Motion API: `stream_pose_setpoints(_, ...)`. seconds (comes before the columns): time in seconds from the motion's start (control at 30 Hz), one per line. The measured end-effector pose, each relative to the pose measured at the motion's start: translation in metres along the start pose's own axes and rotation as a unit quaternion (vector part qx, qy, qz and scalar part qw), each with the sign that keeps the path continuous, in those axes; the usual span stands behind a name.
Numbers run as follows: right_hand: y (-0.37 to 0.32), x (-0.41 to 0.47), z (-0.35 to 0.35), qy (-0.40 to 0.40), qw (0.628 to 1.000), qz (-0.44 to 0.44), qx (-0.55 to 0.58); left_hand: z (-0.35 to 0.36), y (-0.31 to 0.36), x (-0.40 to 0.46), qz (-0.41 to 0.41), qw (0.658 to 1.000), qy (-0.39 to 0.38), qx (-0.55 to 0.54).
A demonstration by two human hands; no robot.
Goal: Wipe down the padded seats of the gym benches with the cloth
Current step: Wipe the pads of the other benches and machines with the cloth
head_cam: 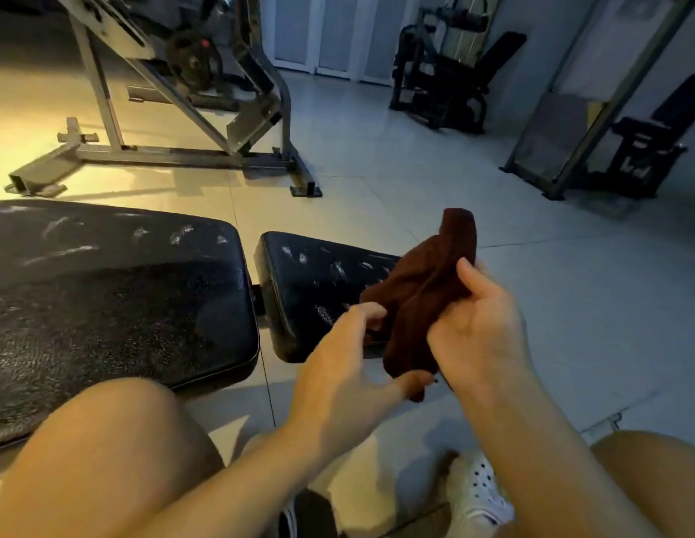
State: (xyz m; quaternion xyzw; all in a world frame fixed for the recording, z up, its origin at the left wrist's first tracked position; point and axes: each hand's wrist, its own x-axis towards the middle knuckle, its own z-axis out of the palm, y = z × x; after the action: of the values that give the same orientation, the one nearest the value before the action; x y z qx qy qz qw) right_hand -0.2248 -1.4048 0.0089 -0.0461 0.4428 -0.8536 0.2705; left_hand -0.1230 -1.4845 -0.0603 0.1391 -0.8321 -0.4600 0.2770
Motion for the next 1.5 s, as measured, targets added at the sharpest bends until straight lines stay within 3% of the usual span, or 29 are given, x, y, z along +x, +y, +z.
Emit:
stream_pose_setpoints(0.13,-0.001,0.001,-0.013,0.029,0.999,-0.001,-0.021,0.032,-0.004,-0.002,-0.017,0.998,0.062,0.003)
stream_pose_setpoints(0.3,-0.007,0.008,-0.04,0.043,0.992,-0.006,-0.118,0.043,-0.023,-0.015,-0.025,0.999,0.01,0.023)
stream_pose_setpoints(0.43,-0.023,0.025,-0.068,0.003,0.964,0.045,-0.263,0.032,-0.034,-0.018,-0.025,0.995,-0.027,0.098)
stream_pose_setpoints(0.5,-0.026,0.037,-0.082,-0.036,0.922,0.072,-0.378,0.025,-0.04,-0.01,-0.059,0.992,-0.018,0.109)
stream_pose_setpoints(0.6,-0.025,0.054,-0.097,-0.098,0.81,0.08,-0.572,0.016,-0.043,0.007,-0.084,0.987,-0.03,0.135)
stream_pose_setpoints(0.77,0.001,0.064,-0.11,-0.178,0.616,0.039,-0.766,-0.009,-0.031,0.046,-0.02,0.943,-0.165,0.289)
stream_pose_setpoints(0.87,0.023,0.063,-0.1,-0.238,0.593,0.052,-0.767,-0.03,-0.029,0.071,0.009,0.883,-0.257,0.392)
stream_pose_setpoints(0.93,0.031,0.069,-0.09,-0.263,0.572,0.057,-0.775,-0.047,-0.031,0.086,-0.011,0.869,-0.281,0.406)
stream_pose_setpoints(1.0,0.035,0.077,-0.083,-0.271,0.576,0.077,-0.768,-0.063,-0.036,0.099,-0.03,0.871,-0.282,0.4)
stream_pose_setpoints(1.13,0.034,0.092,-0.08,-0.24,0.641,0.103,-0.722,-0.08,-0.058,0.116,-0.058,0.894,-0.248,0.368)
stream_pose_setpoints(1.2,0.03,0.101,-0.076,-0.219,0.644,0.091,-0.727,-0.077,-0.07,0.127,-0.055,0.905,-0.228,0.354)
stream_pose_setpoints(1.23,0.028,0.106,-0.074,-0.211,0.627,0.081,-0.745,-0.073,-0.075,0.133,-0.05,0.908,-0.225,0.351)
stream_pose_setpoints(1.37,0.027,0.128,-0.069,-0.2,0.499,0.002,-0.843,-0.057,-0.091,0.158,-0.042,0.882,-0.289,0.37)
stream_pose_setpoints(1.5,0.029,0.145,-0.064,-0.207,0.448,-0.042,-0.869,-0.064,-0.109,0.158,-0.098,0.866,-0.33,0.363)
